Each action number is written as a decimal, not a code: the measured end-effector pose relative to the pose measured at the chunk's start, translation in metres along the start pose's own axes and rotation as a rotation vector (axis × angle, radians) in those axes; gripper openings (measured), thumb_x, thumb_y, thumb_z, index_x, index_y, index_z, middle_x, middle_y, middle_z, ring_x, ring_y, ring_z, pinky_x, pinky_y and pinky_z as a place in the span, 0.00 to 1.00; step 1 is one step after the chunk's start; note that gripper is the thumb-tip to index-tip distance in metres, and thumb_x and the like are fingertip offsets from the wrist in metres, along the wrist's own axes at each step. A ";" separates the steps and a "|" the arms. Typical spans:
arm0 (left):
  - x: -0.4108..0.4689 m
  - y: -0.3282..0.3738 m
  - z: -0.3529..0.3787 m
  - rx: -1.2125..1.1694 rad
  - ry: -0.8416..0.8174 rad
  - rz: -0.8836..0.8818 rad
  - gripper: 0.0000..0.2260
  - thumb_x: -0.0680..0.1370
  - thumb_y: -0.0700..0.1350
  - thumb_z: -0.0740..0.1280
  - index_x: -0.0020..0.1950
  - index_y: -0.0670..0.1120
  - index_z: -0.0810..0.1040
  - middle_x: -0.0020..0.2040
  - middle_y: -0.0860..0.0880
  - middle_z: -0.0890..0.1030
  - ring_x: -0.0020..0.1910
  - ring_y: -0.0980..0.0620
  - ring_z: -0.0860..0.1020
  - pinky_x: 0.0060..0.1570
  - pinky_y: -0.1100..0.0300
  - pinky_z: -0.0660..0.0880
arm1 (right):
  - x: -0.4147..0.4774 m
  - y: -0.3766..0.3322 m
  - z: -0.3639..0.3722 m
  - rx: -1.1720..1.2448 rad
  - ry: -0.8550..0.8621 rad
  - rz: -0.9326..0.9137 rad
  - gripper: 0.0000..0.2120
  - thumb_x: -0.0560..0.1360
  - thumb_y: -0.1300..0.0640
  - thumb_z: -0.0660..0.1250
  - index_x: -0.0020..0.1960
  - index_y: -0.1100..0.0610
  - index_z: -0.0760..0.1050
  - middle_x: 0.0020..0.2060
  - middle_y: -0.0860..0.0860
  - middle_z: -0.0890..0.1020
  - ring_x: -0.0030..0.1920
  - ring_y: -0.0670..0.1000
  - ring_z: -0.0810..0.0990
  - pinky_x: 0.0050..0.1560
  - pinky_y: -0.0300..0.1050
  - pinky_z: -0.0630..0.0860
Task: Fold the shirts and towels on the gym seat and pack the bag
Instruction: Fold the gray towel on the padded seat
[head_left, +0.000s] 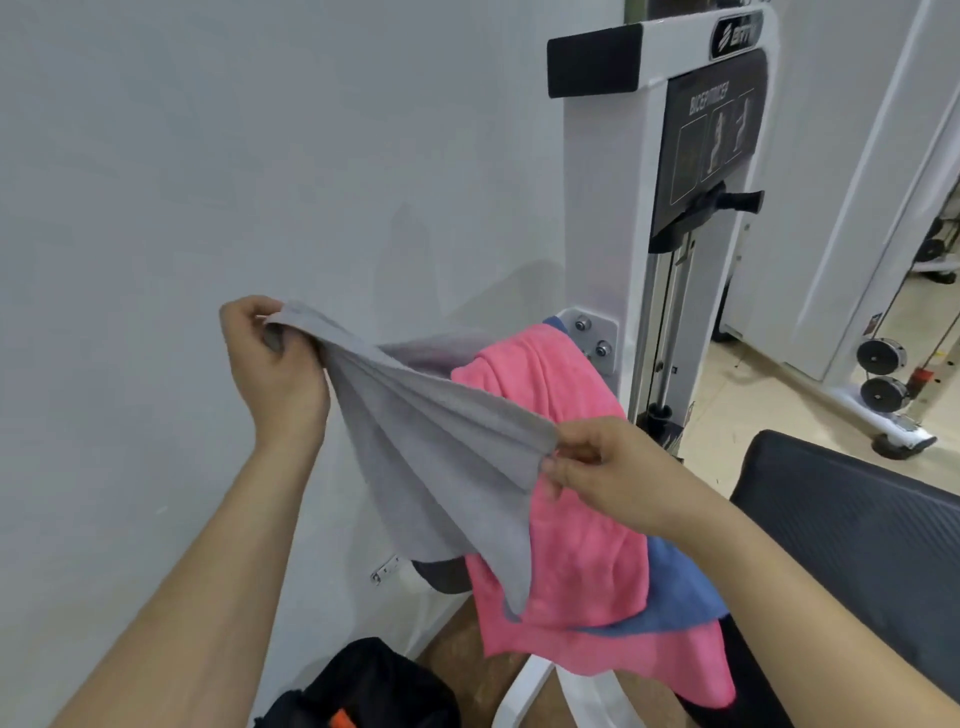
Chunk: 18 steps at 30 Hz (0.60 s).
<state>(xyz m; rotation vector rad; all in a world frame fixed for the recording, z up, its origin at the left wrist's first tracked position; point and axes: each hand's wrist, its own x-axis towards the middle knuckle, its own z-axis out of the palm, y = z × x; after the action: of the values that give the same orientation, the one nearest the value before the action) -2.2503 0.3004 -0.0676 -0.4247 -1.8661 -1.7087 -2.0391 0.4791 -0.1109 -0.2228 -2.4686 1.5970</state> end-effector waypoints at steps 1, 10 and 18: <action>-0.004 0.002 -0.013 -0.015 0.031 -0.044 0.12 0.75 0.38 0.58 0.44 0.57 0.68 0.41 0.58 0.74 0.37 0.63 0.73 0.39 0.60 0.74 | -0.004 -0.003 0.001 0.101 0.021 0.007 0.12 0.77 0.68 0.63 0.44 0.56 0.82 0.33 0.47 0.82 0.30 0.42 0.74 0.35 0.33 0.70; -0.038 0.048 -0.112 0.455 -0.509 0.161 0.07 0.68 0.42 0.58 0.33 0.43 0.73 0.30 0.45 0.71 0.32 0.54 0.68 0.32 0.61 0.63 | -0.034 -0.020 0.022 0.731 0.092 0.288 0.12 0.77 0.60 0.58 0.41 0.59 0.78 0.34 0.58 0.74 0.32 0.56 0.72 0.30 0.42 0.67; -0.084 0.076 -0.125 0.036 -1.709 -0.351 0.21 0.69 0.65 0.70 0.46 0.49 0.85 0.41 0.47 0.84 0.40 0.53 0.81 0.39 0.61 0.76 | -0.138 -0.023 -0.018 1.009 0.441 0.384 0.04 0.75 0.57 0.63 0.41 0.54 0.74 0.33 0.50 0.74 0.34 0.48 0.74 0.39 0.46 0.72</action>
<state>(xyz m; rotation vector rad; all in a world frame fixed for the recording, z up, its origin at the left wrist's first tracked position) -2.1153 0.1996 -0.0537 -2.1086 -3.1283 -1.4572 -1.9013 0.4538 -0.0934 -0.7873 -1.1372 2.3827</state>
